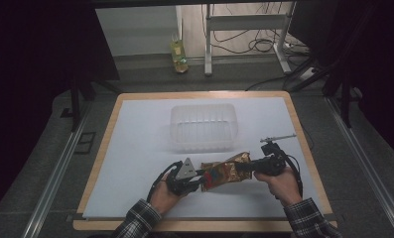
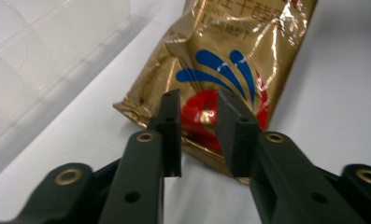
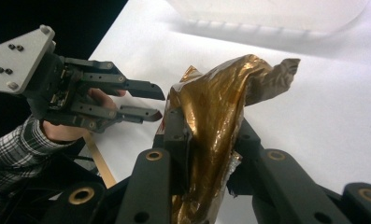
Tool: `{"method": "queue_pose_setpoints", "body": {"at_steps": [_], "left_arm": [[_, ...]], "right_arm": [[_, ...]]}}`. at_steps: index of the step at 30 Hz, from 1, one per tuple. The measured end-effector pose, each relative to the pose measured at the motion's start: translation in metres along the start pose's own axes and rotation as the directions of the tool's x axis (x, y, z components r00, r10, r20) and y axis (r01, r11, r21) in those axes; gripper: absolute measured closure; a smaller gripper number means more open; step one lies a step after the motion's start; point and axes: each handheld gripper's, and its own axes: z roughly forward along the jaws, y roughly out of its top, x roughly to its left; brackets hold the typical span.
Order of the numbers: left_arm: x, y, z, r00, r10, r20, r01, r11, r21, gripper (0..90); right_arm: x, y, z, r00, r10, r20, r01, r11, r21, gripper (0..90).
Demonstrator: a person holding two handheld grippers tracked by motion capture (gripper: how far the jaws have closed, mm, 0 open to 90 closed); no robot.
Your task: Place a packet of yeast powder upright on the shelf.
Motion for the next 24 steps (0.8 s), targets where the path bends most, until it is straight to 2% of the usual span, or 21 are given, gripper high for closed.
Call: {"method": "queue_pose_setpoints", "body": {"at_steps": [13, 24], "left_arm": [[-0.01, -0.001, -0.007, 0.9997, 0.026, -0.004, -0.026, 0.9996, -0.007, 53.3], [-0.013, -0.005, -0.021, 1.0, -0.004, -0.003, 0.004, 0.9996, -0.027, 43.0]], "right_arm": [[0.001, 0.004, -0.016, 0.9999, 0.011, 0.007, -0.011, 0.999, -0.039, 73.8], [0.003, 0.008, -0.025, 1.0, 0.006, 0.006, -0.005, 0.998, -0.069, 73.7]]}}
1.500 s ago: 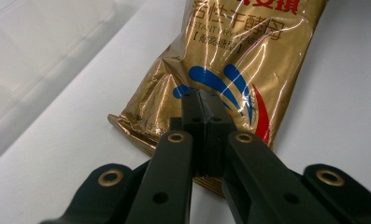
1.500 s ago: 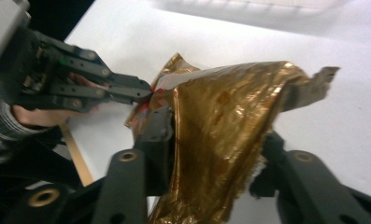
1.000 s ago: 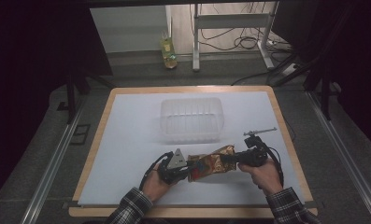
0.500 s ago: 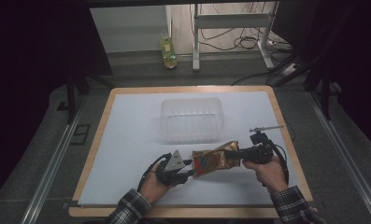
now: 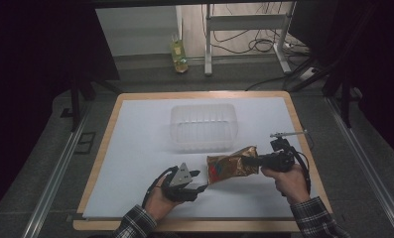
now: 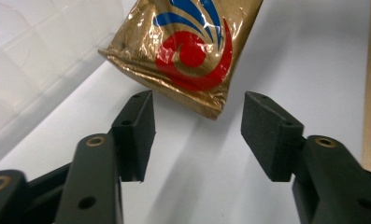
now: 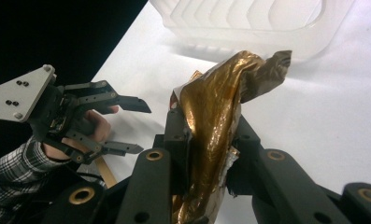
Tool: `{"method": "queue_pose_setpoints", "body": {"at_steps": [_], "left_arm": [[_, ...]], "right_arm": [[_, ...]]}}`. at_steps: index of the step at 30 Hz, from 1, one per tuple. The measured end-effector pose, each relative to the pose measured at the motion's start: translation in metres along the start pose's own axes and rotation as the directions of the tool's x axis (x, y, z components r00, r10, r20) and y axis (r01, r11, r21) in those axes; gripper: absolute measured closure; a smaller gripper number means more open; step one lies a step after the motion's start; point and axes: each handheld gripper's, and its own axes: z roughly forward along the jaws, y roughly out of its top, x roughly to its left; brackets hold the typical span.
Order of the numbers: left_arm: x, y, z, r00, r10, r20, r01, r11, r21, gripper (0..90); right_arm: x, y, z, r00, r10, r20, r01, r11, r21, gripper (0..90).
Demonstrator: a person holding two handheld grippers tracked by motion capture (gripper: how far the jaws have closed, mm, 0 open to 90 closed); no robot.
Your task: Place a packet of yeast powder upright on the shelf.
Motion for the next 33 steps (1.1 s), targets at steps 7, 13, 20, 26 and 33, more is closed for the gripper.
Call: {"method": "queue_pose_setpoints", "body": {"at_steps": [7, 13, 20, 26, 33], "left_arm": [[-0.002, -0.001, -0.006, 1.0, -0.006, 0.0, 0.006, 0.9999, -0.011, 35.1], [-0.009, -0.004, -0.009, 0.9999, 0.007, -0.007, -0.007, 1.0, -0.004, 29.1], [-0.011, -0.008, -0.012, 0.9999, 0.013, -0.009, -0.013, 0.9999, 0.007, 21.1], [-0.01, -0.009, -0.016, 0.9997, -0.024, 0.001, 0.024, 0.9997, -0.002, 17.0], [-0.01, -0.01, -0.015, 0.9998, -0.017, -0.005, 0.017, 0.9998, 0.008, 13.6]], "right_arm": [[0.003, 0.006, -0.003, 1.0, -0.005, -0.003, 0.005, 1.0, -0.011, 73.7], [0.007, 0.013, -0.004, 0.9999, -0.011, -0.006, 0.011, 1.0, -0.018, 73.8], [0.011, 0.021, -0.003, 0.9997, -0.02, 0.01, 0.02, 1.0, -0.017, 73.8], [0.015, 0.028, -0.004, 0.9995, -0.028, 0.017, 0.028, 0.999, -0.019, 74.0], [0.02, 0.039, -0.006, 0.9988, -0.036, 0.034, 0.037, 0.999, -0.027, 74.2]]}}
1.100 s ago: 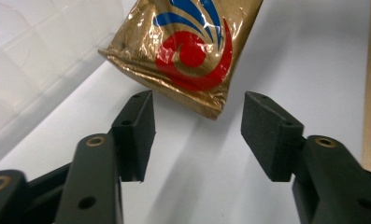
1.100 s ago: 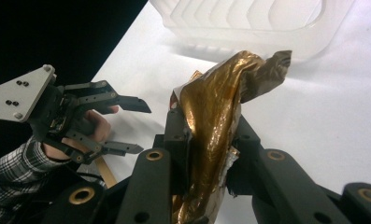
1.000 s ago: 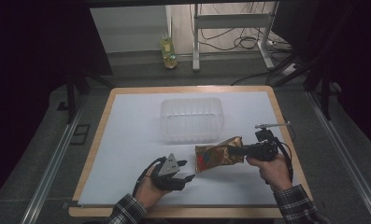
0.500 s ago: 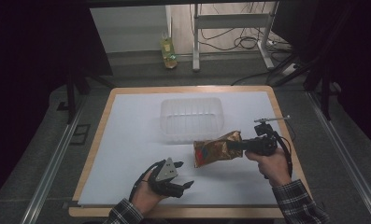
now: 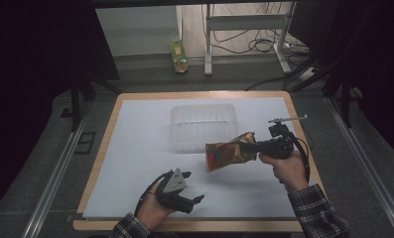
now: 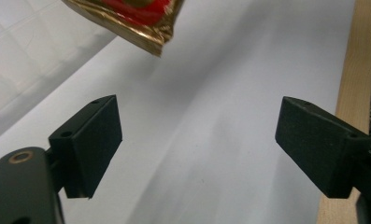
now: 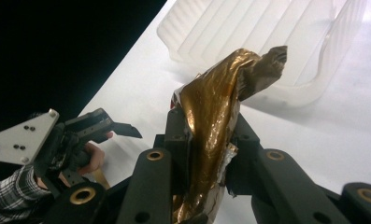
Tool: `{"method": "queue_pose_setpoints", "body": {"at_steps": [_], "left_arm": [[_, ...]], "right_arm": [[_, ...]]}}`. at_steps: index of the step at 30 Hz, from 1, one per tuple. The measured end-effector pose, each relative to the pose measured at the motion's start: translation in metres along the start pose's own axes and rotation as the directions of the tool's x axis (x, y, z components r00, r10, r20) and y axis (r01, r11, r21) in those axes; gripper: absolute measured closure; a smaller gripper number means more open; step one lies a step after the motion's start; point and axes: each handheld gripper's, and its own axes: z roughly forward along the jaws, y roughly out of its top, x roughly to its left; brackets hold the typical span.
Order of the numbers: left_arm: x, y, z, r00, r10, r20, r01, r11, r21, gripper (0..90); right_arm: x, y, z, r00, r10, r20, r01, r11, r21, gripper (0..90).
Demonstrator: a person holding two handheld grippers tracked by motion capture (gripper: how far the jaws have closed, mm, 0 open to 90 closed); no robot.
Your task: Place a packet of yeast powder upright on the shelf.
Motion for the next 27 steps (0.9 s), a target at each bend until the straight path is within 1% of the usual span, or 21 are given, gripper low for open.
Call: {"method": "queue_pose_setpoints", "body": {"at_steps": [5, 11, 15, 17, 20, 27], "left_arm": [[-0.001, 0.0, 0.001, 1.0, 0.002, 0.009, -0.002, 1.0, 0.0, 11.5], [-0.003, 0.0, 0.004, 0.9998, 0.014, 0.012, -0.014, 0.9996, 0.025, 8.6], [-0.003, 0.0, 0.005, 0.9998, 0.013, 0.018, -0.013, 0.9993, 0.035, 6.0], [-0.003, 0.0, 0.005, 0.9996, 0.011, 0.025, -0.012, 0.9992, 0.039, 5.5], [-0.003, 0.0, 0.006, 0.9996, 0.009, 0.028, -0.01, 0.9992, 0.038, 4.0], [-0.002, 0.0, 0.005, 0.9995, 0.009, 0.03, -0.01, 0.9993, 0.036, 3.3]], "right_arm": [[0.0, 0.007, 0.001, 0.9999, 0.009, 0.006, -0.009, 1.0, -0.004, 74.6], [0.001, 0.013, 0.004, 0.9999, 0.012, 0.007, -0.012, 1.0, -0.012, 74.6], [0.003, 0.022, 0.007, 0.9999, 0.011, 0.01, -0.011, 1.0, -0.016, 74.6], [0.003, 0.024, 0.008, 0.9999, 0.011, 0.011, -0.01, 1.0, -0.017, 74.6], [0.002, 0.031, 0.012, 0.9997, 0.012, 0.023, -0.012, 1.0, -0.016, 74.6], [0.0, 0.042, 0.016, 0.9992, 0.019, 0.035, -0.018, 1.0, -0.022, 74.5]]}}
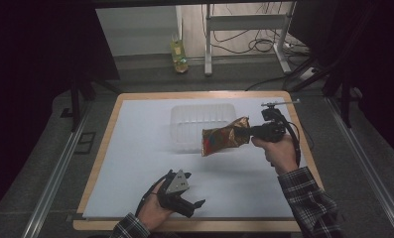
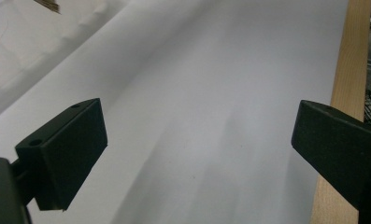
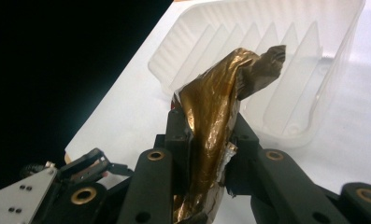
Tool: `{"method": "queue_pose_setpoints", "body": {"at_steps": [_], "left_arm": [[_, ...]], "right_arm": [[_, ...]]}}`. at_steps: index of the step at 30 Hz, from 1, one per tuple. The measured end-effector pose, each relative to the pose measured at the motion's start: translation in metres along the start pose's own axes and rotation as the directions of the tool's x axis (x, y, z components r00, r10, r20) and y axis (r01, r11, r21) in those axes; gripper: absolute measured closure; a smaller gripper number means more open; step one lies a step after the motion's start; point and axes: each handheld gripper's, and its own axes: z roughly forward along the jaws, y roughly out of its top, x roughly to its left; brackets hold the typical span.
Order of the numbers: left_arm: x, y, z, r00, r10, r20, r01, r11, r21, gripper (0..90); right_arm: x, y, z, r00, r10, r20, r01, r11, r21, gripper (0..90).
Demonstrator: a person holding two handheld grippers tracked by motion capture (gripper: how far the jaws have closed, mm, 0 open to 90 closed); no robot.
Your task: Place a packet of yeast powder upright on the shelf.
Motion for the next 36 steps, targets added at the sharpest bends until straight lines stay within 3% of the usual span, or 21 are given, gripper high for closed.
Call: {"method": "queue_pose_setpoints", "body": {"at_steps": [29, 36], "left_arm": [[0.0, 0.0, 0.001, 1.0, 0.0, 0.007, 0.0, 1.0, -0.009, 1.5], [0.0, 0.0, 0.001, 0.9999, 0.002, 0.011, -0.002, 1.0, -0.009, 1.6]], "right_arm": [[-0.008, 0.045, 0.035, 0.996, 0.014, 0.089, -0.013, 1.0, -0.01, 74.5], [-0.004, 0.053, 0.046, 0.9932, -0.002, 0.117, 0.001, 1.0, 0.003, 74.4]]}}
